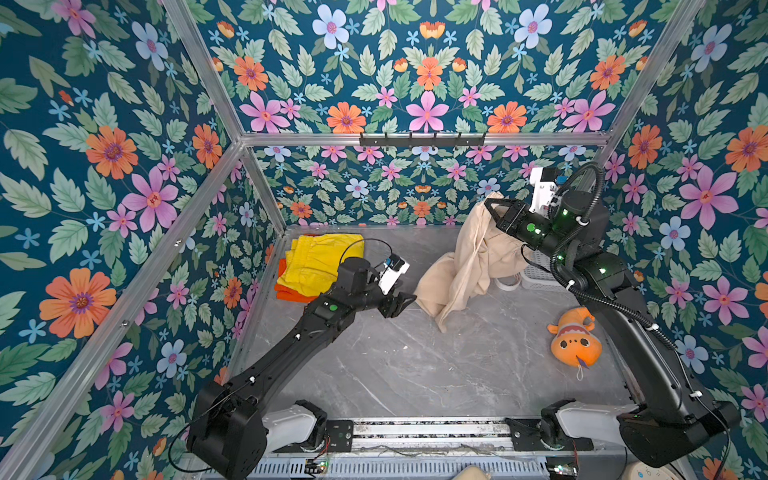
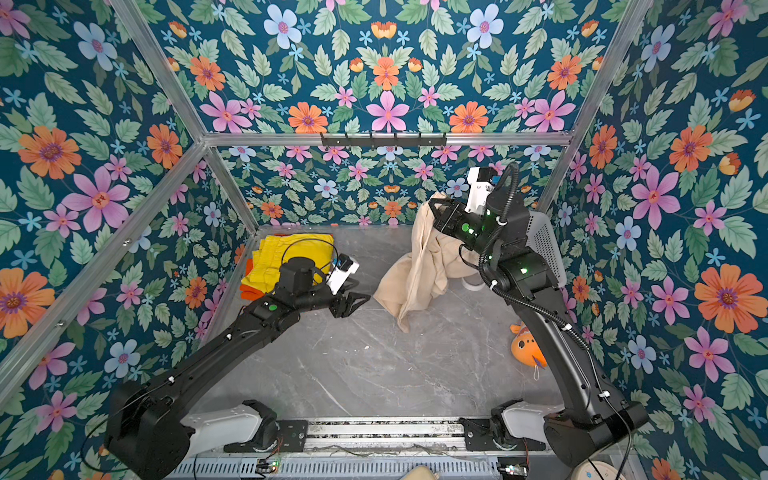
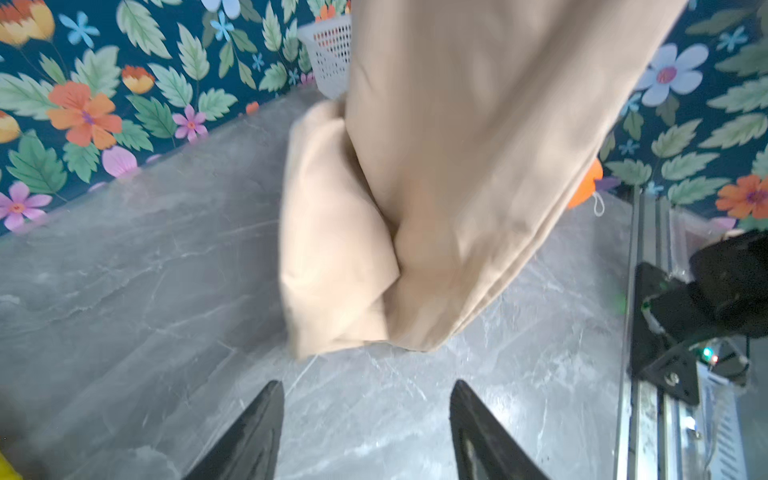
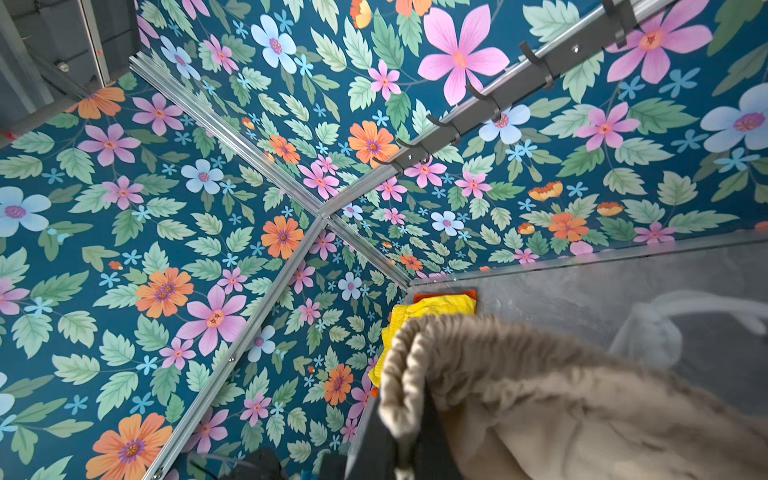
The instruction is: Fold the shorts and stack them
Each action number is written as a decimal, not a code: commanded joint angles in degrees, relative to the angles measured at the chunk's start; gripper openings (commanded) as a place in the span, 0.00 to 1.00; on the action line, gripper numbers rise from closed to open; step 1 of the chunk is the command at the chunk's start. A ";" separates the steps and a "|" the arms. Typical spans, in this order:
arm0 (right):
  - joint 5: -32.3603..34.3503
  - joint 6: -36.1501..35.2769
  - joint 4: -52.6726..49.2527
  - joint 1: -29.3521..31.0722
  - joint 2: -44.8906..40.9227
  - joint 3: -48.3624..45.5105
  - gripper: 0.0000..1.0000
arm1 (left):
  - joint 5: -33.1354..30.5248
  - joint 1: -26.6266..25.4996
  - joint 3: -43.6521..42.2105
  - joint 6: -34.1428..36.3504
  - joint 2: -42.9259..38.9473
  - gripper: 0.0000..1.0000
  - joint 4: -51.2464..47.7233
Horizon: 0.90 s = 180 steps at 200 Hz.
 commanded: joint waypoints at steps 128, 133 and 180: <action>3.54 -1.64 -0.76 1.71 3.54 6.58 0.00 | -13.63 -13.71 -18.40 1.65 3.57 0.71 28.84; 3.59 -1.64 -0.75 1.79 3.54 6.65 0.00 | -16.21 -14.41 -18.49 0.92 3.92 0.72 29.11; 4.92 -1.49 -0.78 2.14 3.87 6.55 0.00 | -22.24 -20.41 -20.62 -2.79 8.24 0.72 37.47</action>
